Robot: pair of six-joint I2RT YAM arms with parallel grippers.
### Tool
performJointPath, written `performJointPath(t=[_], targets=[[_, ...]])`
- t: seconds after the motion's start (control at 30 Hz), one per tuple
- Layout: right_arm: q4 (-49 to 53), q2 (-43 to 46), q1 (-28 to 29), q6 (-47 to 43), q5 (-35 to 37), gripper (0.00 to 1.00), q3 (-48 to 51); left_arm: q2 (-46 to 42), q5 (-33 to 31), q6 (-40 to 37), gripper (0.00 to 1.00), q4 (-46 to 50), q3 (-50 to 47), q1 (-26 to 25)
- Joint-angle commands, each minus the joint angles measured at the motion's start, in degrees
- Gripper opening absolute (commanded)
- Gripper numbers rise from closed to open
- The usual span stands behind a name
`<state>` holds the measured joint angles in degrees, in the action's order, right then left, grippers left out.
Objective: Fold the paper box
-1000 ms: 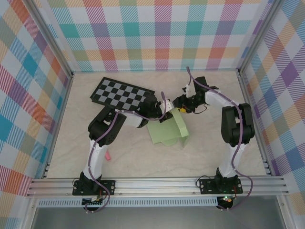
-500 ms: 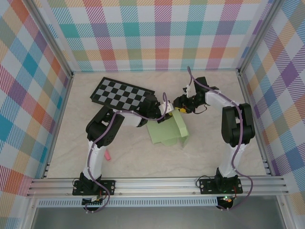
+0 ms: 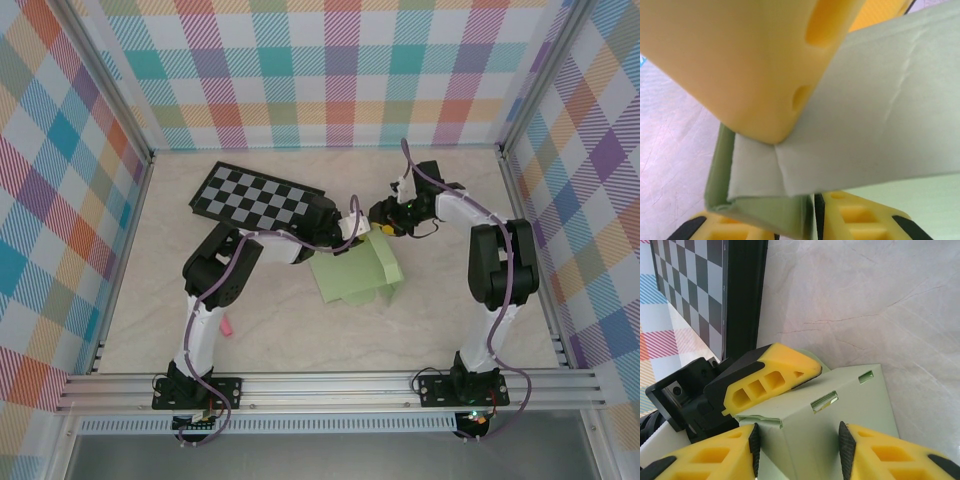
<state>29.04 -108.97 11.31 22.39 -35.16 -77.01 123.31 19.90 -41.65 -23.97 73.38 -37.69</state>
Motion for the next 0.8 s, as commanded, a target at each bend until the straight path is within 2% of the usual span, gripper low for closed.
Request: performJointPath(t=[0.0,0.1,0.27,0.5,0.77], targets=[[2.9,-0.3,1.9,1.6,3.3,0.44,3.0,0.6,-1.9,0.6,0.24,-0.6,-1.7,-2.5],[2.6,0.3,1.8,1.7,2.5,0.45,3.1,0.7,-2.9,1.0,0.21,-1.6,-1.8,-2.5],[1.9,4.8,1.6,1.6,4.6,0.47,4.7,1.8,-9.8,5.9,0.12,-7.1,-1.5,-4.3],[0.6,7.1,0.3,3.2,3.6,0.47,6.9,3.1,-14.5,6.1,0.08,-9.5,-0.7,-6.9],[-8.2,10.1,0.4,13.3,0.7,0.46,13.6,5.0,-22.9,7.8,0.04,-8.1,2.8,-9.1]])
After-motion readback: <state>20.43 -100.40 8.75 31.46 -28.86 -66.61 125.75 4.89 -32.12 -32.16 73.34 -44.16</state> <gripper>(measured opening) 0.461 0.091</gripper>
